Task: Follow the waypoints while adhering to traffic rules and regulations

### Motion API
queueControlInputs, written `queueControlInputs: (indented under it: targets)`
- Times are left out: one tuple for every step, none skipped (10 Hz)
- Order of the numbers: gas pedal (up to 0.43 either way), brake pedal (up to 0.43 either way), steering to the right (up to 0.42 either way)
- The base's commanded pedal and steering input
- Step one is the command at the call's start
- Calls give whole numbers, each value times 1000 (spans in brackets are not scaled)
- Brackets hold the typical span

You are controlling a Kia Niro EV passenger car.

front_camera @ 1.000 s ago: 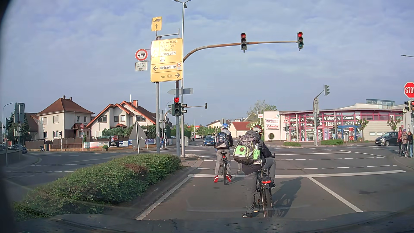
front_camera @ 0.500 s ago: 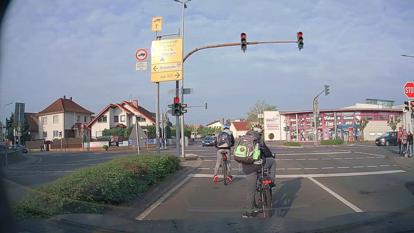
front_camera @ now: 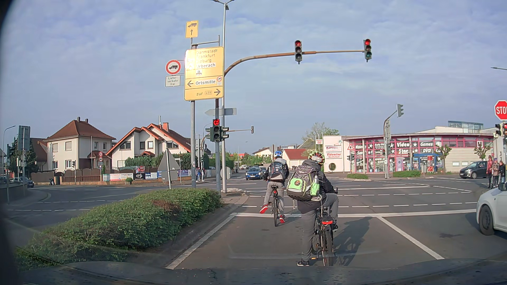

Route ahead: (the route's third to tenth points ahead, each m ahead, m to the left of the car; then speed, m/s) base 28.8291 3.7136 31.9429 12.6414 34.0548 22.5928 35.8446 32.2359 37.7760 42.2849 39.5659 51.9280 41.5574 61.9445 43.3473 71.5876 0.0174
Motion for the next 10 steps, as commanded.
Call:
queueControlInputs:
  targets:
    - [0,232,64]
    - [0,232,64]
    - [0,238,64]
    - [0,256,64]
    - [0,274,64]
    - [0,280,64]
    - [0,293,64]
    - [0,305,64]
    - [0,323,64]
    - [0,329,64]
